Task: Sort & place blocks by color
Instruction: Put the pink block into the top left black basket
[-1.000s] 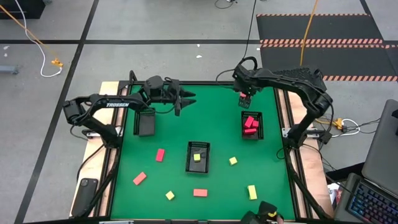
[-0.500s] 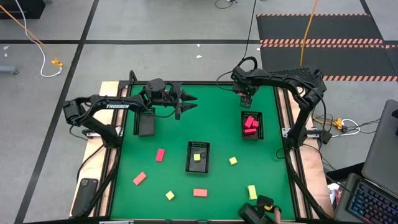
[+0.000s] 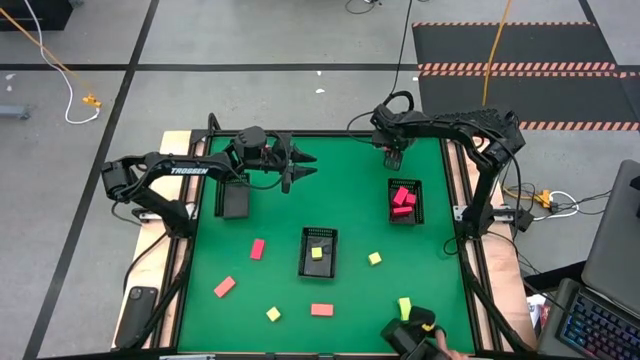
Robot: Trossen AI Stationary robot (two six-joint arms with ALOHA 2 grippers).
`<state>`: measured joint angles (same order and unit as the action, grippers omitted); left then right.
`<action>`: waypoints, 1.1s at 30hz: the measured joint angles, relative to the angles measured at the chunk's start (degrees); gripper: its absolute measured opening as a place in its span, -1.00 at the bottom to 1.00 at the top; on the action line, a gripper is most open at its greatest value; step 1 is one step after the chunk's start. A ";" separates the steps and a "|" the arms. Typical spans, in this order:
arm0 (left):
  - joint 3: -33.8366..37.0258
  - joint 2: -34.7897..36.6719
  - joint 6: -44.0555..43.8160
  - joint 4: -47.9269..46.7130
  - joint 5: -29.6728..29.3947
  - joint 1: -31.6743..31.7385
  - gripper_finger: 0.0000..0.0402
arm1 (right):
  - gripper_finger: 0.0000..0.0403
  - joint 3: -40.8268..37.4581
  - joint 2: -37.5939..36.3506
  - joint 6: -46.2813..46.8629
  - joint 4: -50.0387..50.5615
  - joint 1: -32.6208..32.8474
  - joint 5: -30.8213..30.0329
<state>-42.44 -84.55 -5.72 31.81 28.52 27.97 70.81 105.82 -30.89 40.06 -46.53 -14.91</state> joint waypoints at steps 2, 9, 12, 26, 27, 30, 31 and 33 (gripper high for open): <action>0.00 0.00 0.00 -0.02 0.00 0.00 -0.08 | -0.27 -0.04 0.00 0.02 0.07 -0.27 0.04; 0.00 0.00 -0.02 -0.38 0.01 0.00 -0.08 | -0.62 -2.78 -0.46 0.14 -0.62 -0.36 3.01; 0.00 0.00 -0.41 -0.42 0.01 0.00 -0.08 | -0.61 -4.81 -0.37 0.15 -1.41 -0.34 2.88; -0.02 0.00 -0.45 -0.48 0.02 0.00 -0.08 | -0.47 -5.68 -0.17 1.78 -1.52 -0.43 4.27; -0.02 0.00 -0.46 -0.48 0.02 0.00 -0.08 | -0.47 -5.68 -0.17 1.88 -1.54 -0.45 4.26; -0.02 0.00 -0.46 -0.48 0.02 0.00 -0.08 | -0.46 -5.68 -0.13 2.13 -1.56 -0.45 4.28; -0.02 0.00 -0.48 -0.50 0.02 0.00 -0.08 | -0.46 -5.68 -0.13 2.48 -1.56 -0.45 4.37; -0.02 0.00 -0.48 -0.50 0.02 0.00 -0.08 | -0.43 -5.73 -0.11 2.81 -1.60 -0.55 4.60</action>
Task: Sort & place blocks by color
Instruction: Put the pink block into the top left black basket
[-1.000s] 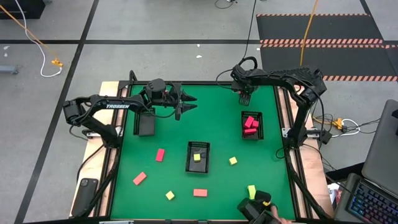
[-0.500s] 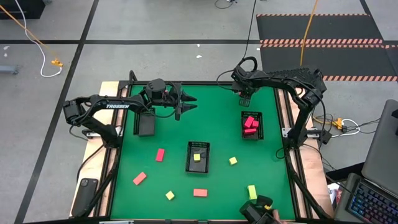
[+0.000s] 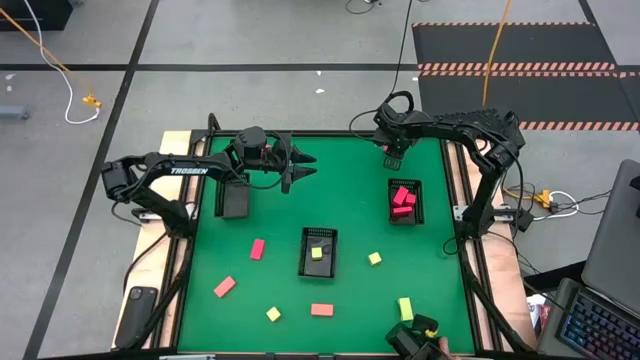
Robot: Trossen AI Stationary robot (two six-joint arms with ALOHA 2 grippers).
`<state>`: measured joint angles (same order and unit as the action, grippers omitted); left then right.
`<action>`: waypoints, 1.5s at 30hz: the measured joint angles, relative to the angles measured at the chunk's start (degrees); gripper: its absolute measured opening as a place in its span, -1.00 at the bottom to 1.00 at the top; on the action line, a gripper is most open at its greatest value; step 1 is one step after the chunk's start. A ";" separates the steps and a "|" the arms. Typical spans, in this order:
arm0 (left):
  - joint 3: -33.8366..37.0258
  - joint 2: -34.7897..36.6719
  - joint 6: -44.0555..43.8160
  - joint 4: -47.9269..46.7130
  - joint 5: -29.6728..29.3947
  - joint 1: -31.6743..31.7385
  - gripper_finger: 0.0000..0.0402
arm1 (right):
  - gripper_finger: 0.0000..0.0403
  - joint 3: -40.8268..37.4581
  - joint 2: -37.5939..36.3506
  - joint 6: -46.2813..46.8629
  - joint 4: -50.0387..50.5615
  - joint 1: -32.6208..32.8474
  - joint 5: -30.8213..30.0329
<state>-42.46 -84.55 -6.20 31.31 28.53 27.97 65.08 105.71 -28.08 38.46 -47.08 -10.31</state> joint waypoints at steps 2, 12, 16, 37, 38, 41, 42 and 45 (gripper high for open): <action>0.00 0.00 -0.01 0.00 0.00 0.00 -0.08 | -0.35 0.00 0.02 0.54 0.03 -0.32 0.89; -0.02 -0.02 -0.35 -0.07 0.02 0.00 -0.08 | 0.10 -0.07 0.09 3.09 0.91 -2.41 2.73; -0.02 -0.02 -0.33 -0.07 0.02 0.00 -0.08 | -0.06 -0.07 0.11 1.65 0.96 -2.27 2.26; -0.02 -0.02 3.95 1.18 -0.83 -1.03 -0.08 | -0.41 -0.29 -16.48 2.22 -0.79 8.35 4.77; -0.02 -0.02 4.49 1.99 -1.18 -1.41 -0.08 | -0.41 -0.37 -17.95 2.89 -1.94 9.71 6.08; -0.02 -0.02 6.04 4.58 -2.02 -2.90 -0.08 | -0.41 -0.14 -21.74 4.97 -6.81 14.17 9.53; -0.02 -0.02 6.32 5.70 -2.05 -3.43 -0.08 | -0.41 -0.13 -22.58 5.59 -7.98 15.73 11.09; -0.02 -0.02 6.55 10.25 -2.07 -5.44 -0.08 | -0.41 -0.17 -23.23 7.90 -12.74 20.76 14.93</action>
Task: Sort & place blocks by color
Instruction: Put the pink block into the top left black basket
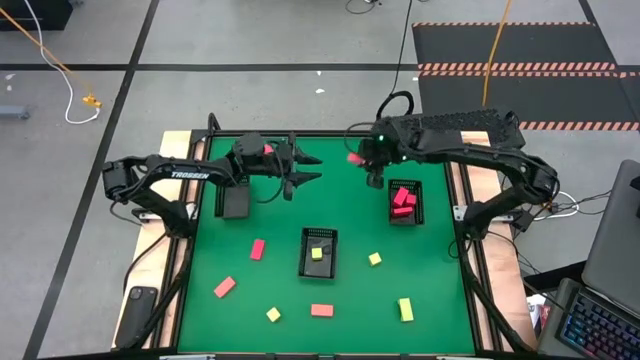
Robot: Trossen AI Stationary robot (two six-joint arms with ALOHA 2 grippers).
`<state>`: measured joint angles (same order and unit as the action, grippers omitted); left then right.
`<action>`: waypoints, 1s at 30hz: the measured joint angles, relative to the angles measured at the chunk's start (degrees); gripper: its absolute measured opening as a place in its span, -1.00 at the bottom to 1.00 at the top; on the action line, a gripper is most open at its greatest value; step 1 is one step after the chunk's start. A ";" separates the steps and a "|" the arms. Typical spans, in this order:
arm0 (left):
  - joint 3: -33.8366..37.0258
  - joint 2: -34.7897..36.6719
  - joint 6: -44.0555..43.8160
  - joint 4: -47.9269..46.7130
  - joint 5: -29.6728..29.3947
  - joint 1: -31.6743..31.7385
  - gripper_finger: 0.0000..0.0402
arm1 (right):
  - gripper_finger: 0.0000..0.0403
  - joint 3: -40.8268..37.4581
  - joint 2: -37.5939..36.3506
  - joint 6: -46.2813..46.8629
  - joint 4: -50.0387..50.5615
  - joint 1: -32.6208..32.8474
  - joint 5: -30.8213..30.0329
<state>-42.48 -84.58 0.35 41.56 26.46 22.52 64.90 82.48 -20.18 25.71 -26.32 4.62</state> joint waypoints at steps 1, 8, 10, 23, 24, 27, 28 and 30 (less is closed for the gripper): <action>0.00 0.00 0.11 1.36 -0.04 -0.65 -0.08 | -0.41 0.00 -0.09 0.78 -1.83 1.70 0.57; -0.02 0.00 4.08 3.40 -5.91 -4.69 -0.08 | -0.41 0.02 -0.16 4.30 -10.78 9.63 0.00; -0.02 -0.09 6.08 2.84 -8.86 -5.74 -0.08 | -0.41 0.04 -0.24 4.52 -11.82 10.92 -0.02; -0.02 -0.20 8.11 1.07 -16.06 -8.41 0.35 | -0.41 0.07 0.00 5.05 -20.67 14.57 0.16; -0.02 -0.20 7.96 1.06 -16.07 -8.41 0.40 | -0.41 0.07 0.13 5.29 -21.48 14.77 0.17; -0.02 -0.20 7.45 1.16 -16.12 -8.41 0.52 | -0.41 0.07 0.52 5.59 -22.32 14.99 0.17; -0.02 -0.20 7.13 1.25 -16.13 -8.41 0.54 | -0.41 0.12 0.97 5.65 -23.28 14.99 0.17; -0.02 -0.20 6.69 1.90 -16.13 -8.41 0.54 | -0.41 0.13 1.35 6.01 -23.30 14.99 0.16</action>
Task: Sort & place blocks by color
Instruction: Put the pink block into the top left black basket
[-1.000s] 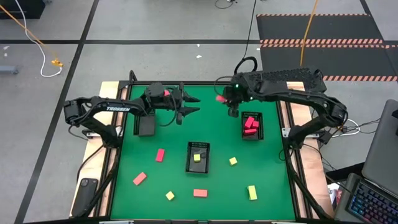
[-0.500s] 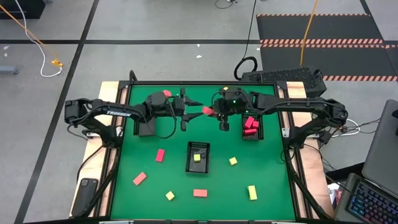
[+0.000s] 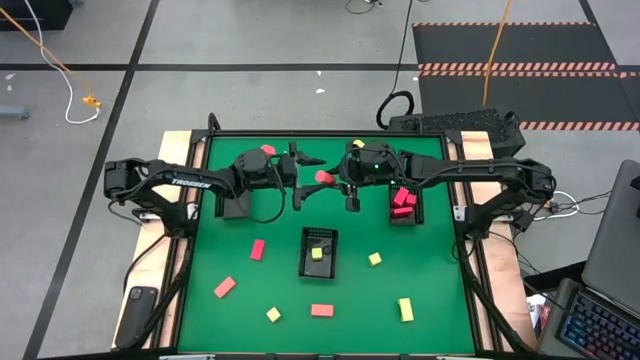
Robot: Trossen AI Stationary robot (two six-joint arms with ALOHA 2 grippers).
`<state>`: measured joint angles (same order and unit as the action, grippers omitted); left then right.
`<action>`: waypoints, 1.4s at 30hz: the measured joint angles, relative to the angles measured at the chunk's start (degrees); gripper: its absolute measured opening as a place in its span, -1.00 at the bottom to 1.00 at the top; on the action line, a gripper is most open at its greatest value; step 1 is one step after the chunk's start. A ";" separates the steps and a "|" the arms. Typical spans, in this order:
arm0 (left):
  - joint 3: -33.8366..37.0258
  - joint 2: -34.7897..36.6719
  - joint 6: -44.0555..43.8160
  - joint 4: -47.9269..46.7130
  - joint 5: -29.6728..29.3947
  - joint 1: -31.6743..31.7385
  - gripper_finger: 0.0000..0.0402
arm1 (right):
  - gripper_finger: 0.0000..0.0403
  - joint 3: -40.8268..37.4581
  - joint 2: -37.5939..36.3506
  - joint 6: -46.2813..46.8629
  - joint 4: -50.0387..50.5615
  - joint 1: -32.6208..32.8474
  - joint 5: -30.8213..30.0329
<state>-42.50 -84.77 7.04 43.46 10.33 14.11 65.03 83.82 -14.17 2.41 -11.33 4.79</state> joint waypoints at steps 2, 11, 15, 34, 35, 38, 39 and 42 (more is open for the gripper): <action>0.00 0.00 -0.08 0.16 -0.15 0.00 0.50 | -0.41 -0.06 0.54 -0.05 -1.42 0.05 0.01; 0.02 -0.70 -0.28 0.13 -1.53 -0.33 -0.09 | -0.41 0.02 1.47 0.49 -3.02 0.15 -0.23; 0.00 -1.03 -0.38 0.35 -1.51 -0.42 -0.35 | -0.41 -0.02 1.43 1.42 -2.85 0.15 -0.24; -0.01 10.00 -6.58 -27.07 -14.78 1.14 -0.35 | 0.67 -5.46 1.39 7.24 -4.80 0.09 -12.45; 0.00 11.81 -7.95 -30.50 -16.68 1.12 -0.35 | 0.68 -5.63 1.39 6.76 -4.80 0.09 -13.96; -0.03 16.91 -14.25 -42.53 -21.38 1.11 -0.35 | 0.68 -6.13 1.39 5.29 -4.80 0.07 -19.17; -0.03 18.49 -16.73 -46.47 -22.82 1.11 -0.35 | 0.68 -6.25 1.39 5.04 -4.79 -0.04 -20.76; -0.03 22.57 -25.26 -58.11 -26.17 1.35 -0.35 | 0.69 -6.32 1.39 3.63 -4.82 -0.83 -23.46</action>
<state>-42.52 -62.20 -18.22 -14.65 -15.84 15.46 58.72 85.21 -10.55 -2.41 -12.17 -18.68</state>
